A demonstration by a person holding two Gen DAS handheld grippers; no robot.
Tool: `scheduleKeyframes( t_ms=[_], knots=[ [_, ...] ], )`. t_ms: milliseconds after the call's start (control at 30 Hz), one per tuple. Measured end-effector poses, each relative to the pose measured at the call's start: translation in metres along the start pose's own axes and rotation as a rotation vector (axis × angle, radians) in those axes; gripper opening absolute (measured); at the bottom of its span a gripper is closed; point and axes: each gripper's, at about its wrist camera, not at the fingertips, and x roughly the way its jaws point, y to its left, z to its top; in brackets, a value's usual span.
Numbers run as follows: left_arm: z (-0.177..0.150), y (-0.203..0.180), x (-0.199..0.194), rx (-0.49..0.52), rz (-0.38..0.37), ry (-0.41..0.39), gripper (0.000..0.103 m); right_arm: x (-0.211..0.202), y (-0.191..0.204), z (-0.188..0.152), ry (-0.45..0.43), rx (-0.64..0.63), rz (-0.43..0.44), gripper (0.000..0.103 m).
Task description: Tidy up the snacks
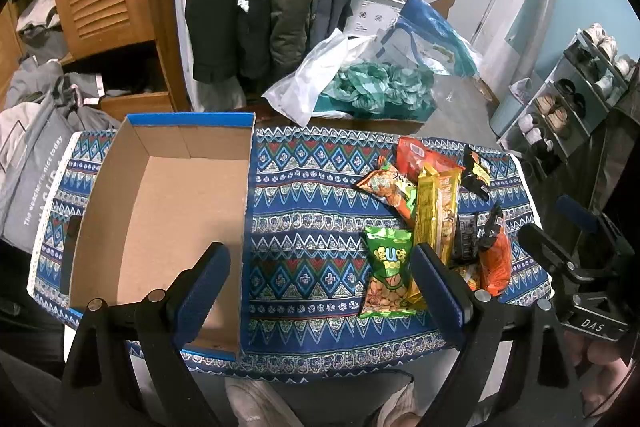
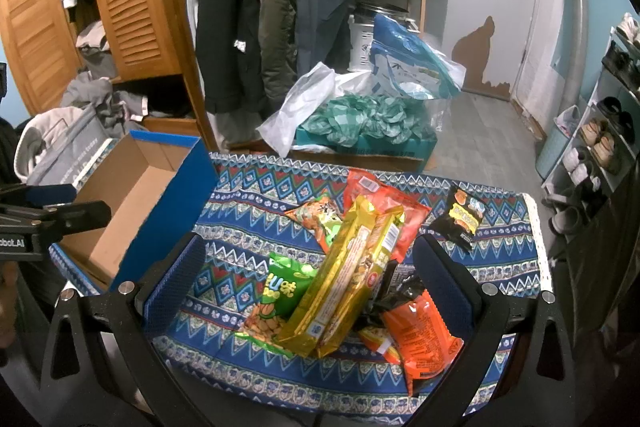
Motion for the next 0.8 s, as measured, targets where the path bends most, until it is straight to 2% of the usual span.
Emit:
scheduleKeyframes(
  t_ms=[467, 667, 800],
  knots=[
    [-0.003, -0.005, 0.013, 0.004, 0.007, 0.030, 0.092, 0.002, -0.002, -0.003, 0.011, -0.001, -0.004, 0.102],
    [0.000, -0.013, 0.037, -0.008, 0.020, 0.098, 0.092, 0.007, -0.013, -0.012, 0.037, 0.008, -0.025, 0.102],
    [0.000, -0.021, 0.052, -0.006, 0.019, 0.136, 0.093, 0.009, -0.037, -0.017, 0.040, 0.013, -0.037, 0.102]
  ],
)
